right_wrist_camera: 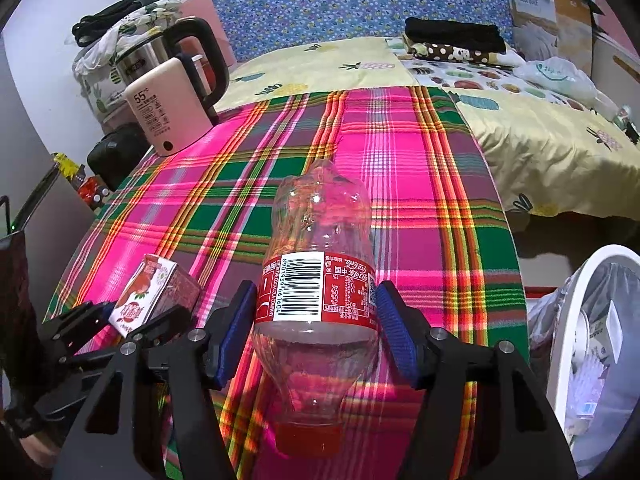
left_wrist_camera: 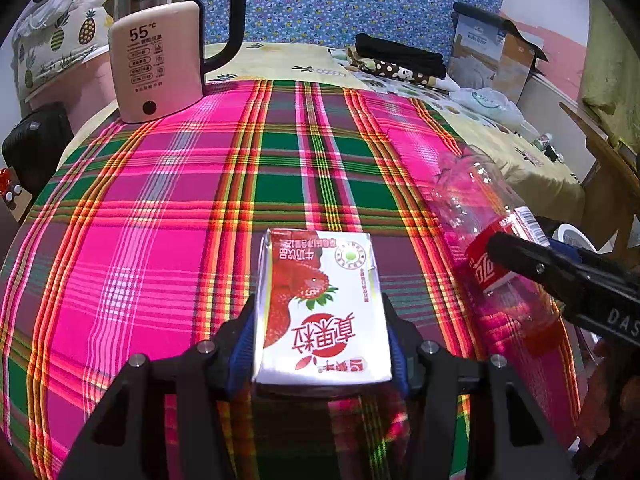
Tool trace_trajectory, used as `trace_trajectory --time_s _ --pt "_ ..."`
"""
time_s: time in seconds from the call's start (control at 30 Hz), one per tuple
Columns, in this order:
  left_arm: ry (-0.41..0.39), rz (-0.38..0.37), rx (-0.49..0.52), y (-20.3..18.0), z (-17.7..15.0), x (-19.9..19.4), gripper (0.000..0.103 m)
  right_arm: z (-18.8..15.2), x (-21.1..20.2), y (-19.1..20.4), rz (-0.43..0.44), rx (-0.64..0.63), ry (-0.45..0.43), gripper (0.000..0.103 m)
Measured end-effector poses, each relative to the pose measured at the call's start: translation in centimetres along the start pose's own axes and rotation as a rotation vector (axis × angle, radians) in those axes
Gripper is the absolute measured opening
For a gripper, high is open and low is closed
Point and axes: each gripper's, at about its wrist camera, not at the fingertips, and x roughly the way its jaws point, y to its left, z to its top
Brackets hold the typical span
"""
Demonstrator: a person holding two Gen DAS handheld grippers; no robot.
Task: Collect trash
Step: 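Carry the strawberry carton and clear bottle toward the white bin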
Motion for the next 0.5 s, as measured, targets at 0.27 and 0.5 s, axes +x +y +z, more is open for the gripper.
trace_trajectory --time_s 0.27,0.5 --pt "-0.017 -0.009 0.016 -1.1 0.0 -1.2 0.057 -0.7 -1.7 -0.3 -0.002 0.010 -0.031 0.062" --pt "-0.023 -0.037 0.055 -3.3 0.0 -2.0 0.057 -1.9 -3.7 -1.6 -0.016 0.046 -0.060 0.062"
